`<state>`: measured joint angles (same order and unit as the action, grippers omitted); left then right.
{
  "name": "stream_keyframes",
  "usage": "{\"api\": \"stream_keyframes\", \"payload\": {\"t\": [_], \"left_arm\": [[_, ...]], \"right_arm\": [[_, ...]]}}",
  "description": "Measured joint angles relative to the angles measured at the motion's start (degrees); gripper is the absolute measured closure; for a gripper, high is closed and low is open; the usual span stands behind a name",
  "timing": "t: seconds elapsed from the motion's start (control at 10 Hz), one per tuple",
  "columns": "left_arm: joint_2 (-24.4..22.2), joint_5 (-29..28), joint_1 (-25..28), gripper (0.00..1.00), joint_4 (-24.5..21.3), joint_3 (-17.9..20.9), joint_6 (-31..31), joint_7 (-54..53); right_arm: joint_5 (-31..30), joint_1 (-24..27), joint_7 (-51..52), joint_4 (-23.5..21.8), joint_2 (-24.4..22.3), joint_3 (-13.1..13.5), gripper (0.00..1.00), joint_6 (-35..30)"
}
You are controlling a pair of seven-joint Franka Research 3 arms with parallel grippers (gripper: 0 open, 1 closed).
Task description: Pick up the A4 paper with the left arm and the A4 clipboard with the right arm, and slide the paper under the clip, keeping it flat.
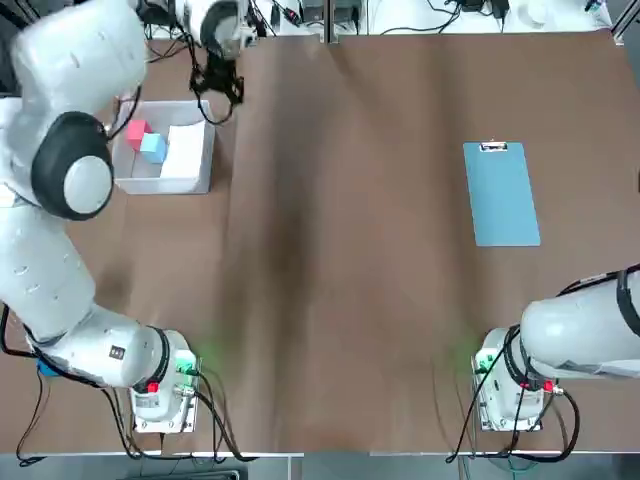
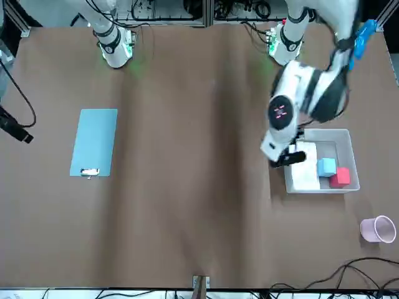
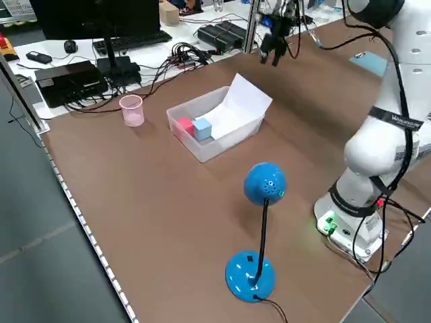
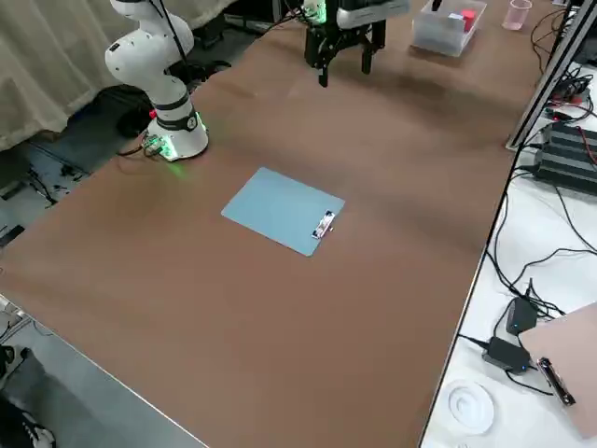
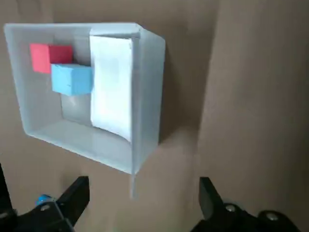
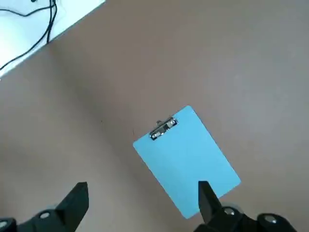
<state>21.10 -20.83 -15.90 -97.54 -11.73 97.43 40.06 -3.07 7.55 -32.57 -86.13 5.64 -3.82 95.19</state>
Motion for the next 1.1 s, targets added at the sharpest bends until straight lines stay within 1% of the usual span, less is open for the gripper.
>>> {"api": "stream_keyframes", "payload": {"t": [0.1, 0.3, 0.4, 0.5, 0.6, 0.7, 0.9, 1.0, 1.1], "left_arm": [[0.4, -1.4, 0.4, 0.0, -2.2, 0.2, 3.1, 0.8], [0.5, -7.5, 1.4, 0.01, -5.2, 0.3, 6.6, 1.2], [0.5, -9.8, 1.6, 0.02, -6.4, 0.3, 8.1, 1.2], [0.5, -11.0, 1.7, 0.05, -8.1, 0.3, 10.7, 1.6], [0.5, -12.1, 1.7, 0.07, -10.1, 0.3, 13.4, 2.6], [0.5, -14.0, 1.7, 0.16, -11.9, 0.3, 15.0, 3.6], [0.5, -16.9, 1.9, 0.25, -13.6, 0.3, 15.7, 4.3], [0.5, -17.9, 2.5, 0.27, -13.7, 0.3, 15.8, 4.4], [0.5, -18.3, 3.2, 0.26, -13.8, 0.4, 16.0, 4.4]], "right_arm": [[0.0, 0.6, -1.9, -1.8, 0.5, 0.0, 0.0, 2.1], [-0.1, 1.4, -10.4, -5.1, 1.4, 0.2, 0.0, 4.1], [-0.1, 1.8, -14.3, -6.0, 2.5, 0.2, 0.0, 4.6], [-0.1, 2.8, -18.3, -6.9, 4.5, 0.3, 0.0, 6.9], [-0.1, 3.8, -22.0, -8.5, 6.6, 0.3, 0.0, 11.1], [0.0, 4.8, -24.6, -11.5, 8.1, 0.3, 0.01, 16.5], [0.3, 5.5, -33.9, -18.4, 9.2, 0.3, 0.01, 27.5], [0.3, 5.4, -38.6, -21.1, 9.3, 0.0, 0.02, 30.9], [0.4, 5.4, -42.2, -22.8, 9.9, -0.2, 0.03, 32.4]]}}
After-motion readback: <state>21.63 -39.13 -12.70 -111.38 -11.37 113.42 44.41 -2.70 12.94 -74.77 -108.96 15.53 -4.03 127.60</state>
